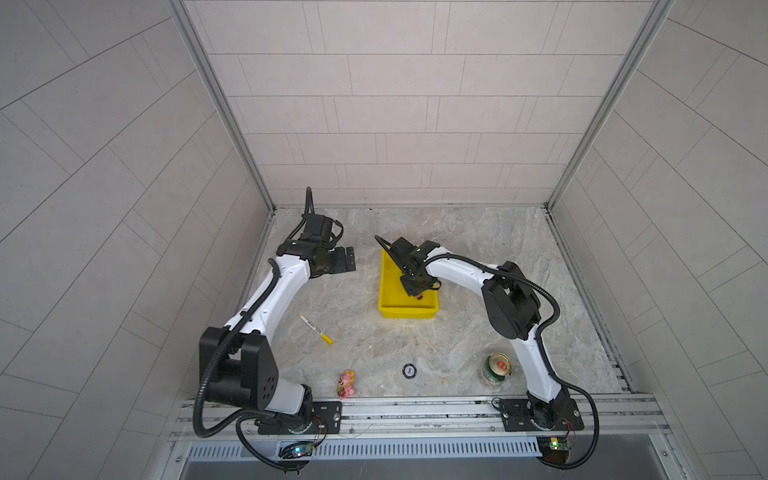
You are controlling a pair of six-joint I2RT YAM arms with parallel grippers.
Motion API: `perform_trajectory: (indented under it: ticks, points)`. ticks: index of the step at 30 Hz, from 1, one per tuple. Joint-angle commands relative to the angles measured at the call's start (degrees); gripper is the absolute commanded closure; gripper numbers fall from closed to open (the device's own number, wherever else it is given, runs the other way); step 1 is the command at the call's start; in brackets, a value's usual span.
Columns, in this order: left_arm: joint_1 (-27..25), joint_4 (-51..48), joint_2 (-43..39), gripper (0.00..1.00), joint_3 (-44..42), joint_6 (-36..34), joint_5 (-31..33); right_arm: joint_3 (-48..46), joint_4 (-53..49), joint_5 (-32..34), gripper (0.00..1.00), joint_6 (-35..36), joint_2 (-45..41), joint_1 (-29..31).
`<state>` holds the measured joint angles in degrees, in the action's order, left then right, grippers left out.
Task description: Put the screwdriver in the bin
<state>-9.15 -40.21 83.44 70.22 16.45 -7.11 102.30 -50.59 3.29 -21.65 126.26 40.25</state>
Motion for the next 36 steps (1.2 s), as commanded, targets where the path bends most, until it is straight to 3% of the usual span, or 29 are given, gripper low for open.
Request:
perform_trajectory:
  ticks: [1,16,25,29,31,34,36]
  points:
    - [0.25,-0.40,-1.70,0.00,0.16,-0.35,0.88,1.71,-2.32,0.56,0.70,-1.42,-5.22,0.53]
    - [0.73,-1.10,-2.03,0.00,0.77,-0.89,-0.71,2.25,-5.31,3.72,0.70,-1.10,-20.65,0.80]
    - [1.49,1.90,-5.90,0.00,-1.21,-2.15,-2.29,-5.11,-3.03,5.86,0.67,-1.52,-31.85,-2.82]
    - [2.42,10.70,-10.16,0.00,-6.23,-1.32,-2.68,-9.47,-3.67,7.05,0.65,0.44,-37.52,-6.09]
    - [2.65,16.70,-12.69,0.00,-10.02,1.19,0.84,-12.54,-3.27,7.35,0.62,1.06,-40.94,-8.23]
    - [2.65,31.61,-16.98,0.00,-20.04,3.94,8.39,-18.34,-0.48,6.30,0.55,4.29,-46.44,-10.55]
    - [2.69,43.68,-19.75,0.00,-27.64,0.24,9.06,-21.67,1.23,9.00,0.46,5.00,-49.84,-11.04]
